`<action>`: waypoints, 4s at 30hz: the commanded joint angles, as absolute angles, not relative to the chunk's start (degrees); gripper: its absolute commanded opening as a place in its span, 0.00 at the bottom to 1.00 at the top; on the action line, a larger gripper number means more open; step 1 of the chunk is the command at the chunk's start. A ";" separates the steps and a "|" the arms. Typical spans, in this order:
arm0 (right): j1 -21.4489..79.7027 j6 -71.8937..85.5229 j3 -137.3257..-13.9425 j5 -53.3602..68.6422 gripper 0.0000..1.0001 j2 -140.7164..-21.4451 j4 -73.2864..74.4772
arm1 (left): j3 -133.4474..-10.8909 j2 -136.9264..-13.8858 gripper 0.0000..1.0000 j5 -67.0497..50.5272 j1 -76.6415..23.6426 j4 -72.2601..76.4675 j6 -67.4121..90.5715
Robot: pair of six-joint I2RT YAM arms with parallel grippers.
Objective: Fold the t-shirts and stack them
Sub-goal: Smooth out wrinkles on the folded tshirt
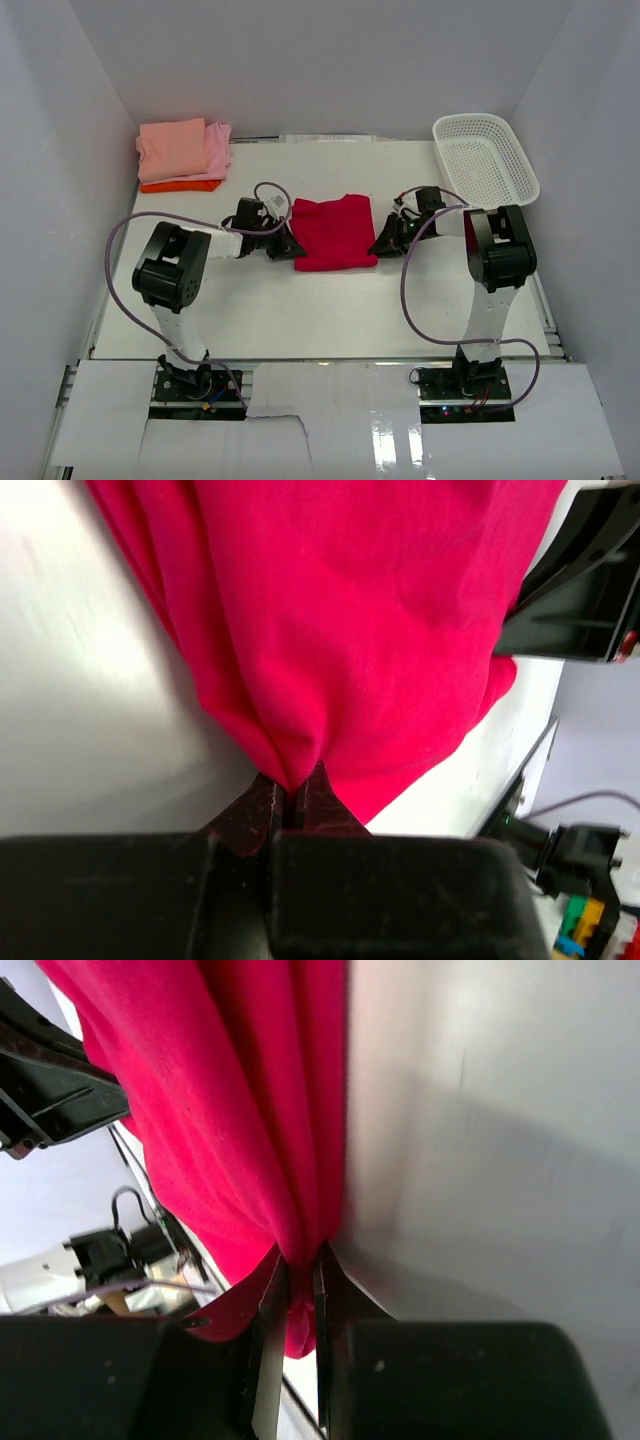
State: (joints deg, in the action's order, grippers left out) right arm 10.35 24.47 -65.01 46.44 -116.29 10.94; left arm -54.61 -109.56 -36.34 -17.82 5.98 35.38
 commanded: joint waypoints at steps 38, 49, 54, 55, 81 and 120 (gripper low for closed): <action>16.96 17.84 -38.06 38.32 0.34 -92.99 19.95 | -37.43 -71.11 0.52 -9.15 -25.14 -20.11 38.85; 17.14 18.02 -38.32 38.32 0.39 -93.16 19.51 | -34.03 -68.10 0.46 -34.86 -24.87 -4.77 42.62; 17.23 18.11 -39.02 38.06 0.39 -93.43 19.69 | -34.19 -72.94 0.06 -39.28 -29.70 4.55 43.68; 17.23 18.11 -39.37 38.06 0.39 -93.51 19.77 | -34.10 -75.47 0.01 -39.98 -29.97 5.61 44.55; 17.67 18.02 -40.08 37.88 0.39 -94.39 19.95 | -26.46 -88.16 0.00 -30.68 -40.52 19.60 52.74; 26.71 35.58 -53.00 52.90 0.08 -100.54 2.13 | -18.72 -92.46 0.00 -31.11 -38.85 28.12 61.61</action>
State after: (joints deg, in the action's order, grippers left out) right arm 25.23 29.28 -53.01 47.81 -98.39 13.50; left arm -19.97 -91.77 -33.47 -39.09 29.87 61.56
